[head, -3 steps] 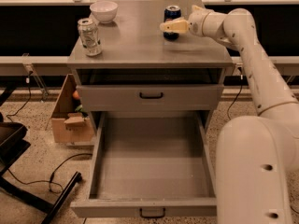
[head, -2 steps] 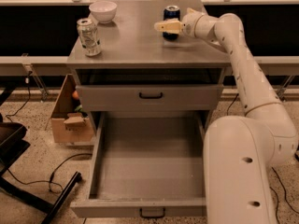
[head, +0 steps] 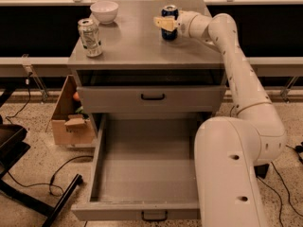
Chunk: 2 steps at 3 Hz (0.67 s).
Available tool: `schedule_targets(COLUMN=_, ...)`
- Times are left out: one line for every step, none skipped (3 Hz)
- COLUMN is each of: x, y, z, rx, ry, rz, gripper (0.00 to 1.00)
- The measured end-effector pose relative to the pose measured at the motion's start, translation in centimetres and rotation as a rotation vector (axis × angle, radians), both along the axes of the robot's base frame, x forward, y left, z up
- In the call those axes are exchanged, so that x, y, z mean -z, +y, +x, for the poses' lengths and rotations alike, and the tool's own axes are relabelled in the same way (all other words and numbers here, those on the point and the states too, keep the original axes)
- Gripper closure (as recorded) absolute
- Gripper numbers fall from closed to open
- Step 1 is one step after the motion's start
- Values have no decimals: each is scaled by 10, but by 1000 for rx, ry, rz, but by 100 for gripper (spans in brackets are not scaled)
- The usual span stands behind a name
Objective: Place pepsi can into middle drawer
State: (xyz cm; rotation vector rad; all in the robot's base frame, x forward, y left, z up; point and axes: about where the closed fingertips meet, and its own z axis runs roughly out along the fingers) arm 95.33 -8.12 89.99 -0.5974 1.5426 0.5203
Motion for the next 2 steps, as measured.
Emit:
schedule_targets(x=0, y=1, z=0, rx=-1, ry=1, rz=1, gripper=72)
schedule_targets(x=0, y=1, z=0, rx=-1, ry=1, rz=1, gripper=95)
